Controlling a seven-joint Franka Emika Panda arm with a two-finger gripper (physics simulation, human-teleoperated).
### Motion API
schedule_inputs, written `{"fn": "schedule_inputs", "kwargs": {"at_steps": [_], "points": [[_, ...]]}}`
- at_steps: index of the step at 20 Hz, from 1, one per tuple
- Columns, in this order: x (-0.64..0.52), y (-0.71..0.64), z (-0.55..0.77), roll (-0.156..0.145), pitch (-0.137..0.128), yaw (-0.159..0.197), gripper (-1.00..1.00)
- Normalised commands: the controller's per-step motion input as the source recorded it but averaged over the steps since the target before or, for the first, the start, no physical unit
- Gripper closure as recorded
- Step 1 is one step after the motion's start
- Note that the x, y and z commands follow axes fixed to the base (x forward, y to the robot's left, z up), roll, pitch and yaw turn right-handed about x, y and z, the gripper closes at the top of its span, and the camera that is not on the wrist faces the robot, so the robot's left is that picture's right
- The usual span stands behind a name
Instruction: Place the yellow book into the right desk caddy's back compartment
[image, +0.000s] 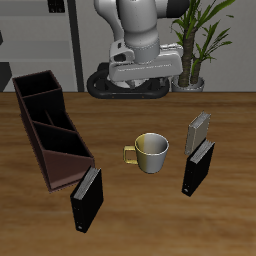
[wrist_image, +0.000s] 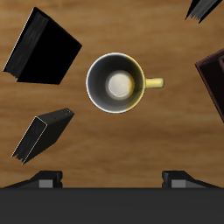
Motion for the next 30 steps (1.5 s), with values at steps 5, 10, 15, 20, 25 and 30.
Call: {"fn": "schedule_inputs", "kwargs": {"at_steps": [5, 10, 15, 20, 25, 30], "points": [[-0.09, 0.14, -0.06, 0.039, -0.004, 0.016, -1.00], [0.07, -0.10, 0.05, -0.013, 0.011, -0.017, -1.00], [0.01, 0.09, 0.09, -0.036, -0.028, -0.105, -1.00], [0.04, 0.15, -0.01, -0.038, -0.017, -0.080, -1.00], [0.03, 0.17, -0.07, -0.044, -0.020, -0.067, -1.00], [-0.06, 0.34, -0.21, -0.002, 0.002, -0.054, -1.00]]}}
